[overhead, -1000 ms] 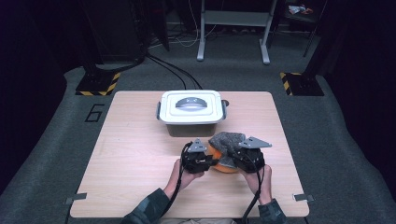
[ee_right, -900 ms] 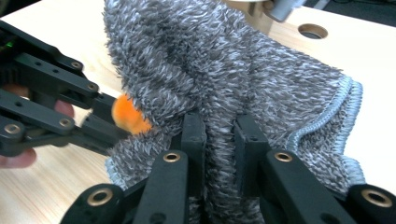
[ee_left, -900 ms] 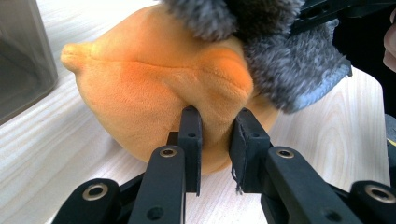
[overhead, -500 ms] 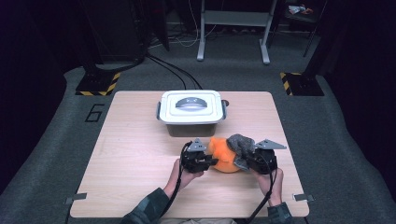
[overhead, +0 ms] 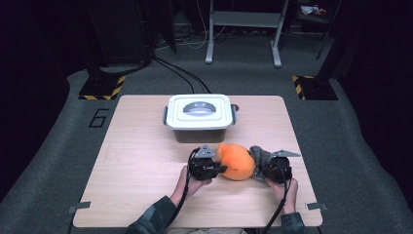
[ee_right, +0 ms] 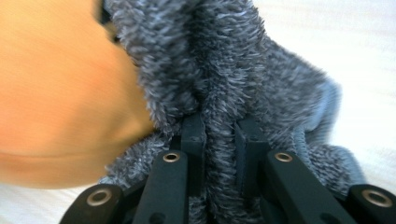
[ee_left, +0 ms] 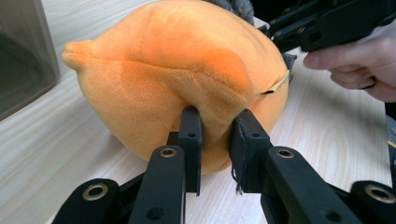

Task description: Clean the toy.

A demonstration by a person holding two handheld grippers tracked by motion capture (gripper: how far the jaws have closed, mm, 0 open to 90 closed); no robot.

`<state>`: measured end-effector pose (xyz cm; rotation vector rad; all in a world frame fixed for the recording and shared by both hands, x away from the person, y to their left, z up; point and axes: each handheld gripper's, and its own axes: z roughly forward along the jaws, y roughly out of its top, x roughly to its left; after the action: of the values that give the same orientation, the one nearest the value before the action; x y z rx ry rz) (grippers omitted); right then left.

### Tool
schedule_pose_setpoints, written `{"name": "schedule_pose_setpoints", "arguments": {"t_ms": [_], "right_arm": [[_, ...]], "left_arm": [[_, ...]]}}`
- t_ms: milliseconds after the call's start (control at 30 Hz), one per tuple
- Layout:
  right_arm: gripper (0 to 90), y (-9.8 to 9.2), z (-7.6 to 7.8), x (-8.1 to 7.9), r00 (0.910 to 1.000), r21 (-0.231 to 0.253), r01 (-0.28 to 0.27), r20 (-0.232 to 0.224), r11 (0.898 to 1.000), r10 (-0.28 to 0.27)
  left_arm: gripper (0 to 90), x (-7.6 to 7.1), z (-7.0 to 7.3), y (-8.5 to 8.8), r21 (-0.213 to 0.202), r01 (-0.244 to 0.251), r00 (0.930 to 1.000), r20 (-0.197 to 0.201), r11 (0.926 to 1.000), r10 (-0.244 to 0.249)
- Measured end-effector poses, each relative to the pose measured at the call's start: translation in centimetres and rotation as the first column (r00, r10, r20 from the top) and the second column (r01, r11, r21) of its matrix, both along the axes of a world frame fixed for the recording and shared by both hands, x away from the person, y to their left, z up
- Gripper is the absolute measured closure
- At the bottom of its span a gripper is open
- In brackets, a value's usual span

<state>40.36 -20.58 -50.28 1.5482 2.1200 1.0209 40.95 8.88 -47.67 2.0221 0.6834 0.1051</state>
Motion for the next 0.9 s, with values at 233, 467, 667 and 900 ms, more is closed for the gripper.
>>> {"name": "schedule_pose_setpoints", "arguments": {"t_ms": [233,467,667,900], "right_arm": [[76.7,-0.6,1.4,-0.6,0.9988,0.007,0.040,0.028,0.999,-0.040],[76.6,0.3,6.3,-2.5,0.9870,0.035,-0.017,0.160,0.999,0.011],[76.6,3.1,6.8,-2.0,0.9841,0.014,-0.109,0.143,0.994,0.106],[76.6,3.6,5.7,-1.1,0.9869,0.004,-0.100,0.128,0.995,0.098]], "left_arm": [[75.8,0.0,0.0,0.0,0.000,-0.003,1.0000,0.000,1.0000,0.003],[75.7,0.1,0.1,0.1,0.005,0.003,1.0000,0.007,1.0000,-0.003],[75.3,0.2,0.1,0.0,0.008,0.002,1.0000,0.009,1.0000,-0.002],[62.7,0.0,0.0,0.3,-0.005,-0.024,0.9997,0.006,0.9997,0.024]]}}
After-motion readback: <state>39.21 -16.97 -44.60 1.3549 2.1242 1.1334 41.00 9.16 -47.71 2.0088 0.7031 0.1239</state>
